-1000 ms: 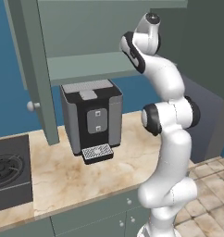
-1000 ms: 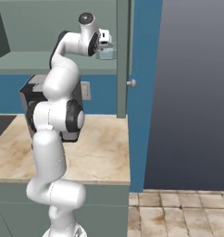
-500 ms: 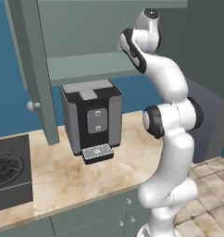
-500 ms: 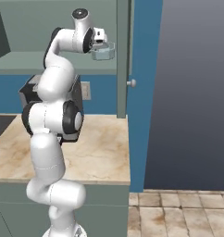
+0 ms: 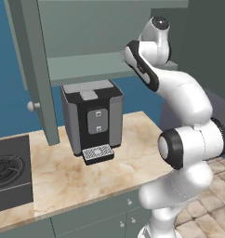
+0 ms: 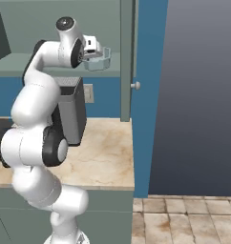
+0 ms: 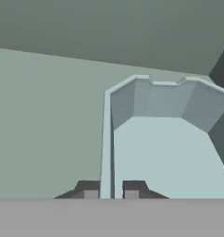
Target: Retrieve the tupperware and aluminum foil from the cabinet and place them on the dining counter near the plate with bell pepper and kebab skewer to prepare for storing leftovers.
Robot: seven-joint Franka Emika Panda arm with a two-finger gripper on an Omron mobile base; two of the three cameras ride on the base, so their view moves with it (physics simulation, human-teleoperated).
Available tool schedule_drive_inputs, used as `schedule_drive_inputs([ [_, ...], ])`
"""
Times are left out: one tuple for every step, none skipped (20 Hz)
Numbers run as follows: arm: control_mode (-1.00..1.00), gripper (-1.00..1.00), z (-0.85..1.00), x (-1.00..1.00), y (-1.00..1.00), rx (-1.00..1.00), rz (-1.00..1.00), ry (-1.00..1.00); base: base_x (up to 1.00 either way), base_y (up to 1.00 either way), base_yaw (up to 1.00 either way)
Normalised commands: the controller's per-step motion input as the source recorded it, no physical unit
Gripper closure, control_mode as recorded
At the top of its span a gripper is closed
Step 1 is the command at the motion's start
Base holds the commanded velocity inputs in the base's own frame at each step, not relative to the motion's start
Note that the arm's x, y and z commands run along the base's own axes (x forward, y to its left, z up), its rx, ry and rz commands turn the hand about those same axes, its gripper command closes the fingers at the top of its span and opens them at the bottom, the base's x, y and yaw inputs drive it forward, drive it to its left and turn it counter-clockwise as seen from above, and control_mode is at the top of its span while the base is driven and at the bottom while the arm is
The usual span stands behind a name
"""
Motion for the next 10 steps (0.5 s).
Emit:
schedule_drive_inputs([
  [-1.00,1.00,0.00,-1.00,0.00,0.00,0.00,0.00,0.00,0.00,0.00],
  [-1.00,1.00,0.00,-1.00,0.05,-0.02,0.00,0.03,0.00,0.00,0.00],
  [-1.00,1.00,0.00,-1.00,0.05,-0.02,0.00,0.09,0.00,0.00,0.00],
  [-1.00,1.00,0.06,-1.00,0.05,-0.03,0.00,0.16,0.00,0.00,0.00],
  [-1.00,1.00,0.06,-1.00,0.01,-0.03,0.00,0.19,0.00,0.00,0.00],
  [-1.00,1.00,0.02,-1.00,0.01,-0.04,0.00,0.20,0.00,0.00,0.00],
  [-1.00,1.00,0.00,-1.00,0.01,-0.05,0.00,0.19,0.00,0.00,0.00],
  [-1.00,1.00,0.00,-1.00,0.03,-0.05,0.00,0.17,0.00,0.00,0.00],
  [-1.00,1.00,0.00,-1.00,0.02,-0.05,0.00,0.17,0.00,0.00,0.00],
  [-1.00,1.00,0.00,-1.00,0.04,-0.05,0.00,0.17,0.00,0.00,0.00],
])
